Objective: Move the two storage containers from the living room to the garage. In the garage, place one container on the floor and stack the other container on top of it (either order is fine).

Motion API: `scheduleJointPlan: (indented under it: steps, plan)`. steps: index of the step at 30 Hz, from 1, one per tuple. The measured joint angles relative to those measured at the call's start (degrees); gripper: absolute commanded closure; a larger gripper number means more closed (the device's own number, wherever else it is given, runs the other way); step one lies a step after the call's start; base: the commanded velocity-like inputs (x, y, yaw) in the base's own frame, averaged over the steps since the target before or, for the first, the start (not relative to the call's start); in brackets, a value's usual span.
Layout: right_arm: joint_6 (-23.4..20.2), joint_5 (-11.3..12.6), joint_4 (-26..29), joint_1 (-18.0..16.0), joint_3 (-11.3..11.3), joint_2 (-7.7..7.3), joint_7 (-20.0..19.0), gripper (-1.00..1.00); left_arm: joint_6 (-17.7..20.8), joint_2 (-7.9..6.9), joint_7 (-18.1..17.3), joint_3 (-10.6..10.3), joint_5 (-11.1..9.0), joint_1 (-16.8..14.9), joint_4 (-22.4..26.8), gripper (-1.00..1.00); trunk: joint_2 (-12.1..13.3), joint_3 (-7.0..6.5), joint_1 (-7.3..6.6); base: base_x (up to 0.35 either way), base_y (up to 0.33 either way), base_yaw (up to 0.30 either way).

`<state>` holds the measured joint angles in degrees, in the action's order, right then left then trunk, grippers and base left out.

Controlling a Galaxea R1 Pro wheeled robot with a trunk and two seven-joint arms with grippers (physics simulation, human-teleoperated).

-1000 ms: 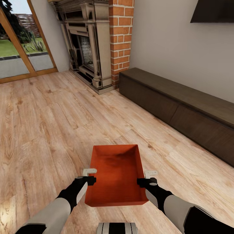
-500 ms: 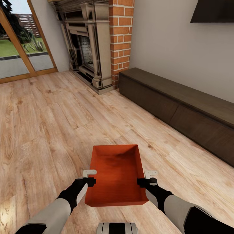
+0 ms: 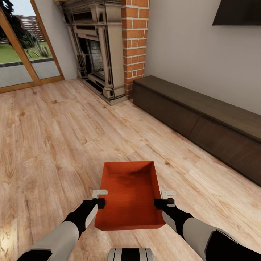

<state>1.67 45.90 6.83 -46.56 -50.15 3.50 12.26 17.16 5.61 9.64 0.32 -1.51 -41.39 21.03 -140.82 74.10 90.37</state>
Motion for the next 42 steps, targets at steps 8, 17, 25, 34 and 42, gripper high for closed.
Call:
scheduleJointPlan:
  steps: [8,17,25,34,42]
  plan:
    - [-0.15,0.21,0.19,0.02,-0.43,0.01,-0.33,1.00,-0.61,0.06,-0.33,-0.19,-1.28,-0.01,0.04,1.00,0.00,0.00,0.00,0.000,0.000,0.000]
    - [-0.13,0.26,1.07,0.02,-0.44,-0.02,-0.31,1.00,-0.45,0.17,-0.35,-0.29,-1.43,-0.01,0.18,1.00,0.00,0.00,0.00,0.000,0.000,0.000]
    - [-0.12,0.31,1.03,0.02,-0.39,-0.05,-0.33,1.00,-0.61,0.24,-0.29,-0.30,-1.42,0.00,0.23,1.00,0.00,0.00,0.00,0.000,0.000,0.000]
    - [-0.14,0.43,0.96,0.02,-0.65,0.03,-0.27,1.00,-0.23,0.18,-0.38,-0.24,-1.41,-0.01,0.19,1.00,3.19,-1.43,-1.75,0.000,0.000,0.000]
    - [-0.08,0.38,0.71,0.02,-0.52,0.12,-0.42,1.00,-0.13,0.20,-0.44,-0.11,-1.18,-0.01,0.21,1.00,6.40,-2.87,-3.51,0.000,0.000,0.000]
